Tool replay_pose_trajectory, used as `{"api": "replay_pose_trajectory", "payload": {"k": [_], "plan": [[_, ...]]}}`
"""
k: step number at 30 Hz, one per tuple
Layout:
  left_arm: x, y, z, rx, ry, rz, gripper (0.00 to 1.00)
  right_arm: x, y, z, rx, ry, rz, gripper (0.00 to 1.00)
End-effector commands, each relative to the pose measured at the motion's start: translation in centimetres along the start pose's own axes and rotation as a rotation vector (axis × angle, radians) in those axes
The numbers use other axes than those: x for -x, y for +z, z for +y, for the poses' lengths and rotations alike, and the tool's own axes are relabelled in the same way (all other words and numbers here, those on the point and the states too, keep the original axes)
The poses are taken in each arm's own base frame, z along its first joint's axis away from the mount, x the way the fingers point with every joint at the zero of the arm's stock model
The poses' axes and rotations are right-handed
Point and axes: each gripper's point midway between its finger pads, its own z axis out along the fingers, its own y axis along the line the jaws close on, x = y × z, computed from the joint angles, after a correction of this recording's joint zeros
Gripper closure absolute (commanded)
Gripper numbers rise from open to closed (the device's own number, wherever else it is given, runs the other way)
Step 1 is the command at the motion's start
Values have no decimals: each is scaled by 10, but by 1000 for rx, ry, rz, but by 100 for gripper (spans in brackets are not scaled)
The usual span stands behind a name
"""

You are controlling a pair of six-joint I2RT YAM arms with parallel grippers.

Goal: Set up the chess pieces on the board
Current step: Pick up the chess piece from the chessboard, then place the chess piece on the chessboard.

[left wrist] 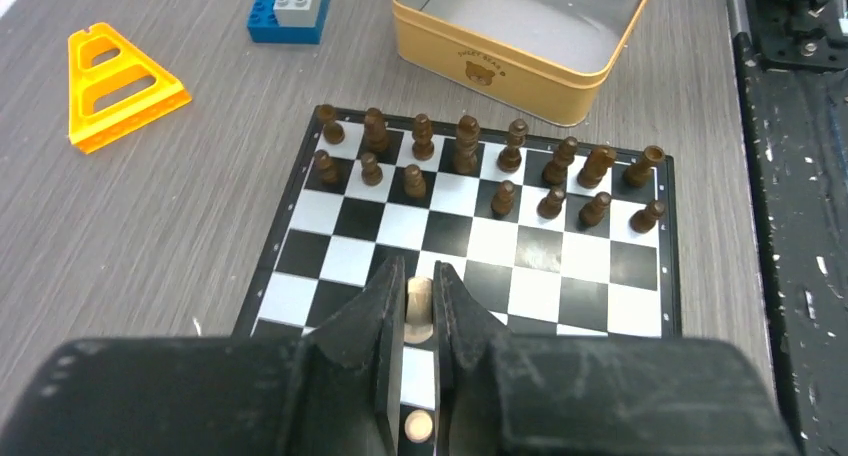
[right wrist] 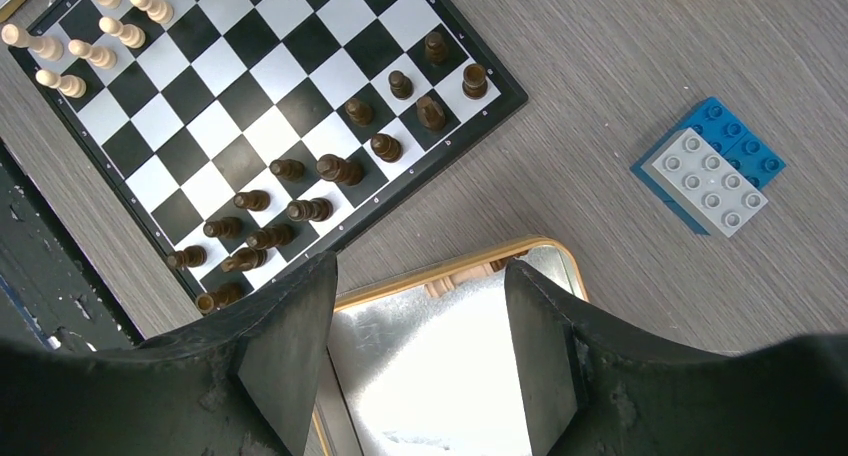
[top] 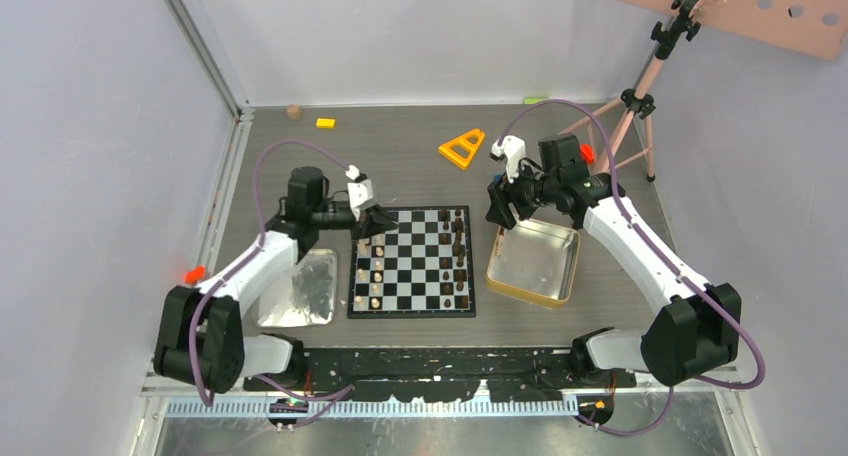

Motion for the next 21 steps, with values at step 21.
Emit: {"api": "replay_pose_trajectory", "payload": {"k": [21], "plan": [[-45, -82, -99, -287, 82, 71, 100, -8, 14, 2, 46, -8, -6, 33]]}}
